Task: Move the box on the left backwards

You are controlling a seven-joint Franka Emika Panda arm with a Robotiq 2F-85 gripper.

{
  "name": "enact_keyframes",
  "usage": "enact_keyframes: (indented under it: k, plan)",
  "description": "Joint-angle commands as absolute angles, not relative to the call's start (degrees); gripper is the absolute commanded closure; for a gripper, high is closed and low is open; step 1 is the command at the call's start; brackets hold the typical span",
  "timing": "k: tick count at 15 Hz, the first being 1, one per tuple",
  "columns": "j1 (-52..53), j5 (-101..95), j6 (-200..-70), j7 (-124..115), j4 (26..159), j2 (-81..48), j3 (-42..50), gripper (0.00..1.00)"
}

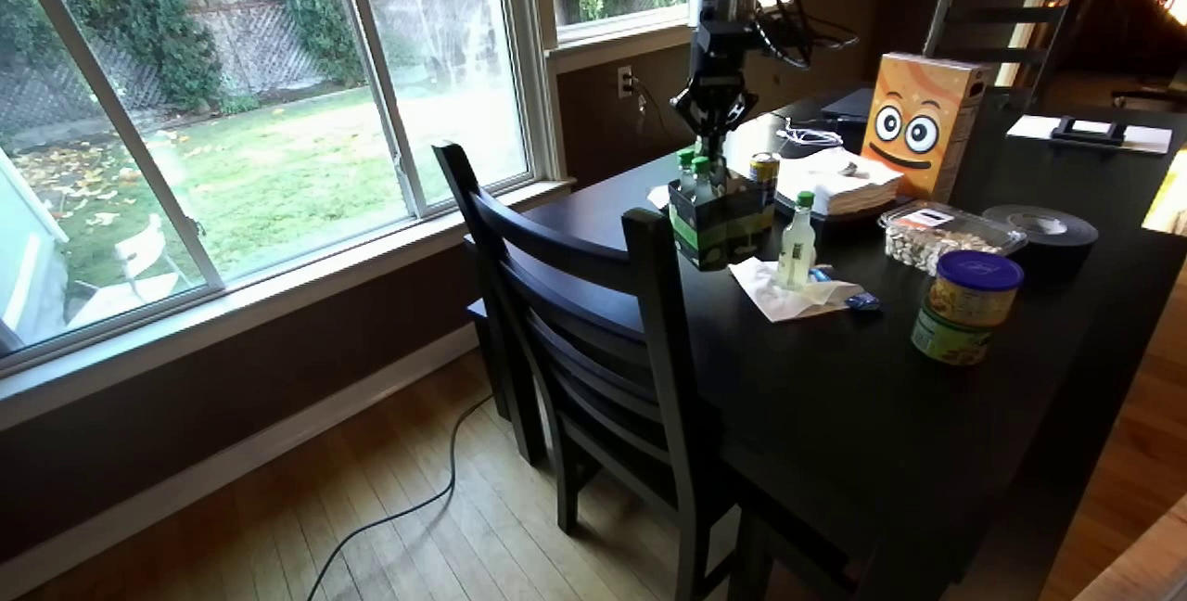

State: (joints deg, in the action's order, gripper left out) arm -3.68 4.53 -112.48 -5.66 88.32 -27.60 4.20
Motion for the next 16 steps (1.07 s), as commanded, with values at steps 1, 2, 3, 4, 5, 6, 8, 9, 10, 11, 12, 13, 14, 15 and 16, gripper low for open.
enact_keyframes:
  k: [1,2,3,4,5,6,8,9,10,11,12,13,14,15,16]
  plan:
    - [-3.17,3.71,-112.00,-6.83,97.15,-19.84,4.20,0.99]
    - [-3.16,3.81,-112.42,-6.63,99.23,-18.50,4.14,0.99]
    - [-3.16,3.87,-112.77,-6.46,101.41,-17.22,4.10,0.99]
    - [-3.17,3.93,-113.34,-6.37,103.66,-15.84,4.10,0.99]
    - [-3.26,4.12,-113.83,-6.30,105.76,-14.61,4.10,0.99]
    - [-3.31,4.13,-114.29,-6.31,108.00,-13.28,4.16,0.99]
    - [-3.43,4.29,-115.89,-6.17,112.74,-10.28,4.22,0.99]
    - [-3.40,4.11,-116.60,-6.24,114.80,-8.79,4.26,0.99]
    - [-3.32,3.90,-117.93,-6.22,117.39,-7.14,4.25,0.99]
    - [-3.23,3.44,-119.01,-6.30,119.49,-5.66,4.27,0.99]
    - [-3.12,2.67,-120.39,-5.76,121.89,-4.10,4.22,0.99]
    - [-3.13,2.29,-120.79,-5.60,123.59,-2.58,4.18,0.99]
    - [-3.41,2.68,-121.15,-4.82,124.83,-1.38,4.13,0.99]
    - [-3.58,3.68,-119.31,-5.44,119.58,-7.47,4.06,0.97]
    - [-3.59,3.64,-119.72,-5.29,121.15,-6.16,4.06,0.97]
